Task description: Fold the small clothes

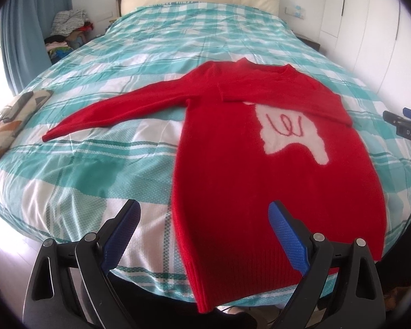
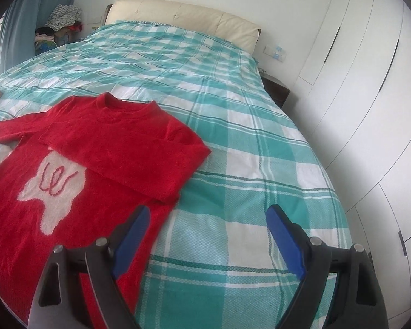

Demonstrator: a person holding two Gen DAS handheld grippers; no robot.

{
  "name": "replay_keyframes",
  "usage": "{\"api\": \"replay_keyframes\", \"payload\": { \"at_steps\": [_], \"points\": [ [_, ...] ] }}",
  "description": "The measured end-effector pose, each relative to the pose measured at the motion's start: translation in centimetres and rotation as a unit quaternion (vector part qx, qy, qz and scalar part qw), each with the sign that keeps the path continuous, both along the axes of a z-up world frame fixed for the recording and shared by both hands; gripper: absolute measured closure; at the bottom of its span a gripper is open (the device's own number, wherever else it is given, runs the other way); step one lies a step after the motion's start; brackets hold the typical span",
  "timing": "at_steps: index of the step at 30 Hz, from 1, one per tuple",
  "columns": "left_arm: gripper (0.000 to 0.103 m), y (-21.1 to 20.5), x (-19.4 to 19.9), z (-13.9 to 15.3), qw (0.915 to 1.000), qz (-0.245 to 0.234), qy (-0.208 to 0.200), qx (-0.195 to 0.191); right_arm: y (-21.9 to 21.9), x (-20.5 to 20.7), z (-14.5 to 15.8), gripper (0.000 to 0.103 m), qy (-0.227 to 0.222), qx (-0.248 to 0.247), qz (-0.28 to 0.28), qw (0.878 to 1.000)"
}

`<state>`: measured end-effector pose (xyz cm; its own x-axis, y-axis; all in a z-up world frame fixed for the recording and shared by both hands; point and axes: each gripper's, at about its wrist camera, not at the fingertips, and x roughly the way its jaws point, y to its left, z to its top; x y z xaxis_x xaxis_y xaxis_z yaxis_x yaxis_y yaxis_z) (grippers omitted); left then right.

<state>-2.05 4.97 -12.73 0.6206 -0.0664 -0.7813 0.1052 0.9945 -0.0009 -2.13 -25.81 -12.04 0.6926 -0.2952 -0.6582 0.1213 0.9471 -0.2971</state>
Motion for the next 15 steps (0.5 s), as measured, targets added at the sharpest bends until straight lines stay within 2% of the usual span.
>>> {"api": "replay_keyframes", "payload": {
  "at_steps": [15],
  "points": [
    [0.008, -0.16, -0.19, -0.54, 0.9999, 0.0, 0.006, 0.015, 0.74, -0.15, 0.05, 0.017, -0.003, -0.013, 0.006, 1.0]
  ]
}}
